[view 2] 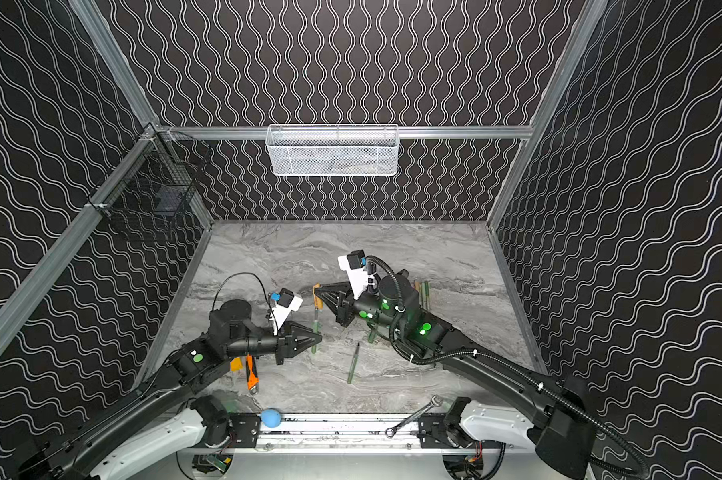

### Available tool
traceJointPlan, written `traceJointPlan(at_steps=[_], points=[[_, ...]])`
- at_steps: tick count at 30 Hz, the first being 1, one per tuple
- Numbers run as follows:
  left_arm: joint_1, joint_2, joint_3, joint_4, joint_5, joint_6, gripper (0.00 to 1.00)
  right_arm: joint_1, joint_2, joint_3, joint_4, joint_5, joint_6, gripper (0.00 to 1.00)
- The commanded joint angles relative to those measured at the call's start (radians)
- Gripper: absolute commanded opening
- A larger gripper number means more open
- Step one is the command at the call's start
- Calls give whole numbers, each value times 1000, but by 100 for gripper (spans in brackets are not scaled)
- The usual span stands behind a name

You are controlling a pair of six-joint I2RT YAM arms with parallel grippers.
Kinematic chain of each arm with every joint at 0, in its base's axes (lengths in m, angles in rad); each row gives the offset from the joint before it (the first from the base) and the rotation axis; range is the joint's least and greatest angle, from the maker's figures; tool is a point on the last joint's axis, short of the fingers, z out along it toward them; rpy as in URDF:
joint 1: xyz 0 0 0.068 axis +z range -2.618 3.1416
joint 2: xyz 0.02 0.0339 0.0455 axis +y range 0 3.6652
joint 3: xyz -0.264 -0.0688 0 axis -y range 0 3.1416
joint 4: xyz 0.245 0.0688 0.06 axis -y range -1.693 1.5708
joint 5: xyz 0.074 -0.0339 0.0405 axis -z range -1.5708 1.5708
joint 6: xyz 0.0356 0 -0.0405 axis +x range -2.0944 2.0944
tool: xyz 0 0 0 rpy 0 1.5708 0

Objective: Insert the pens into the pen caps

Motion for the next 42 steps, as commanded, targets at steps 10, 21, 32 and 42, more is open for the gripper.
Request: traceJointPlan(at_steps=[10,21,32,42], points=[[4,4,0,56,18,4,0,4,-11,38,19,-9,-18,13],[4,-4,-4,58,14,2,0,5,-9,29,24,-23,-6,13],[10,-28,0,55,7,6,0,12,-4,3,31,-31,13,13],[12,-35,-6,63,11,3,0,15,-14,-6,60,-18,23,13]])
